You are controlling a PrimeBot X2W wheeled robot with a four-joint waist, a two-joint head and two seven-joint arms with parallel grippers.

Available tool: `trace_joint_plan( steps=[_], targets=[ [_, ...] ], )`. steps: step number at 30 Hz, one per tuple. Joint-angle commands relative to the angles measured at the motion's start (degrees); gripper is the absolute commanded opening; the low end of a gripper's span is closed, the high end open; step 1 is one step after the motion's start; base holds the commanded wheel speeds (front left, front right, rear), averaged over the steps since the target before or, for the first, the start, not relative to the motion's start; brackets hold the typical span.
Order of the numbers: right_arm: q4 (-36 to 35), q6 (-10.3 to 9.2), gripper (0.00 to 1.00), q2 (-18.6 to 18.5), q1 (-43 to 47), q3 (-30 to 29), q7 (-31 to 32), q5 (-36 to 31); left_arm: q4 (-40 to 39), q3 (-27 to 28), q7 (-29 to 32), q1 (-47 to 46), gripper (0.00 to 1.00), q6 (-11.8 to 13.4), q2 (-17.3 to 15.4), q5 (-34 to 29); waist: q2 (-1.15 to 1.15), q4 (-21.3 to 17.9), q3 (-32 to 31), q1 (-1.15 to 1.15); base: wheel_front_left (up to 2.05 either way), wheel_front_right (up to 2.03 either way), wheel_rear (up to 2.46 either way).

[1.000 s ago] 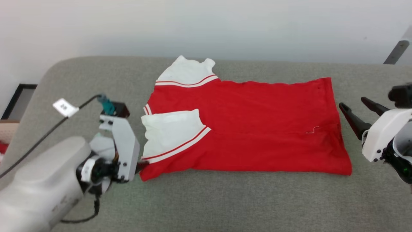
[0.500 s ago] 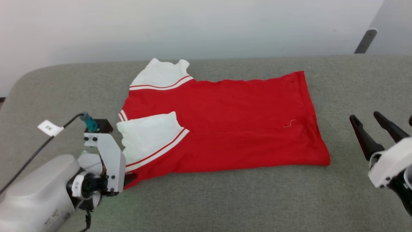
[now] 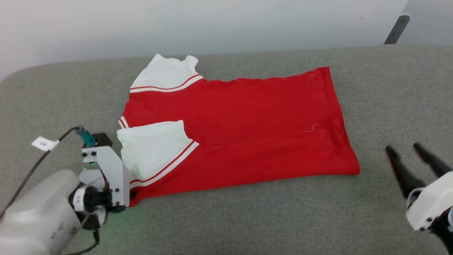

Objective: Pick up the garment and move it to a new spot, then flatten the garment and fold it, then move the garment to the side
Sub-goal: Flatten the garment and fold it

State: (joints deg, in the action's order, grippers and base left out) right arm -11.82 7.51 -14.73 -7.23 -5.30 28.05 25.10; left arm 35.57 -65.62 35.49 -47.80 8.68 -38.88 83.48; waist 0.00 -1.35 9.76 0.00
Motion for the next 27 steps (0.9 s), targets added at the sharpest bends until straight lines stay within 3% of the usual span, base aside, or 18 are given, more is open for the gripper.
trace_joint_plan(
  steps=[1,11,27],
  targets=[
    [-0.15,-0.04,1.0,0.35,1.35,0.35,1.54,0.17,0.69,-0.55,-0.24,1.39,0.0,-0.54,1.95,0.6,0.0,0.32,0.41,0.0,0.0,0.0,0.0],
    [7.01,-0.04,1.0,-1.08,-3.96,3.64,11.2,0.47,4.57,-0.05,-1.0,-1.97,0.0,-3.36,5.06,-0.42,0.0,2.62,2.15,0.0,0.0,0.0,0.0],
    [33.31,-0.05,1.0,-1.84,-16.52,9.16,13.22,-1.19,9.0,-0.11,-1.87,-5.27,0.0,-6.29,8.9,-1.57,0.0,6.42,4.61,0.0,0.0,0.0,0.0]
  ],
)
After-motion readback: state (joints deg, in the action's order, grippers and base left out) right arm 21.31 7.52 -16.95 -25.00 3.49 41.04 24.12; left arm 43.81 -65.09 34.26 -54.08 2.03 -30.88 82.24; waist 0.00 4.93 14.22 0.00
